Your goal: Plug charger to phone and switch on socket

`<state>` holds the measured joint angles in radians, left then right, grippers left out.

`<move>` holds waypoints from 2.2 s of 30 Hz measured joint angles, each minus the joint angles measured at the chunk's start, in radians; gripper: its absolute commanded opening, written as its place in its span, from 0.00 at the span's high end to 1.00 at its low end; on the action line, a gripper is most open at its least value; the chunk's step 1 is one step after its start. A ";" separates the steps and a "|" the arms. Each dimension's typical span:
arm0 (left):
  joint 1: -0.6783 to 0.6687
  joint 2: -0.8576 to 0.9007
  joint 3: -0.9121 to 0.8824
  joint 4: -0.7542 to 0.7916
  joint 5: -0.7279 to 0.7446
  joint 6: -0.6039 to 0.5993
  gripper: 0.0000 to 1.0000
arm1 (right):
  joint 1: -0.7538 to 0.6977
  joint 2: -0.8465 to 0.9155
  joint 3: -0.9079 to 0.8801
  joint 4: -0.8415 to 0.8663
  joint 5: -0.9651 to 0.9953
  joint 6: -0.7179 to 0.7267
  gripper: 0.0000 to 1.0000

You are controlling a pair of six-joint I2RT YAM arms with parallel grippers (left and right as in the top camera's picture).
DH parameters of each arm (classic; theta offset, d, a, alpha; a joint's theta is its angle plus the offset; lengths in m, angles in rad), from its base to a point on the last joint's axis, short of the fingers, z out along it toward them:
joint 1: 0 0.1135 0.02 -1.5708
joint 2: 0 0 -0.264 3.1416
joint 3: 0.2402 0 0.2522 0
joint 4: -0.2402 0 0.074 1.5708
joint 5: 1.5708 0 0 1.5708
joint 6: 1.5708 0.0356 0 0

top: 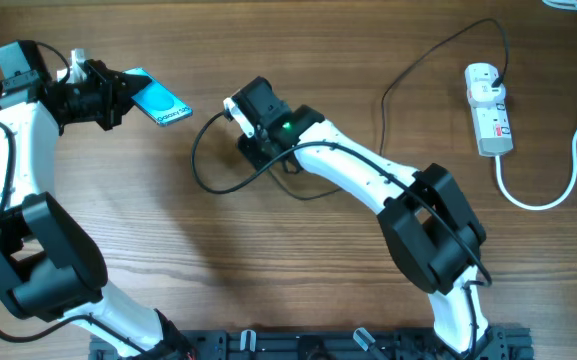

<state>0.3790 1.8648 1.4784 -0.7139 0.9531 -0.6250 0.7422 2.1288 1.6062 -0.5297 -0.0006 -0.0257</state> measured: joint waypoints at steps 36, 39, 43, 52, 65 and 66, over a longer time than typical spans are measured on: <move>0.041 0.000 0.000 -0.012 -0.074 0.000 0.96 | -0.008 0.065 -0.137 0.241 -0.055 0.074 0.96; 0.041 0.000 0.000 -0.012 -0.074 0.000 0.96 | -0.029 0.023 -0.144 0.150 -0.125 0.074 0.96; 0.041 0.000 0.000 0.054 0.005 0.063 0.96 | -0.118 -0.156 -0.157 -0.005 -0.349 0.090 0.96; 0.002 -0.001 0.000 0.101 0.286 0.248 0.96 | -0.199 -0.314 -0.158 -0.162 -0.596 0.138 0.56; 0.050 -0.001 0.000 0.090 0.237 0.208 0.96 | -0.002 0.003 -0.162 0.121 0.037 0.062 0.71; 0.050 -0.001 0.000 0.090 0.233 0.208 0.96 | -0.002 0.006 -0.161 0.135 0.048 0.062 0.72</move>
<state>0.4290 1.8641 1.4780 -0.6243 1.1862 -0.4171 0.7406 2.1353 1.4448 -0.3946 0.0471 0.0360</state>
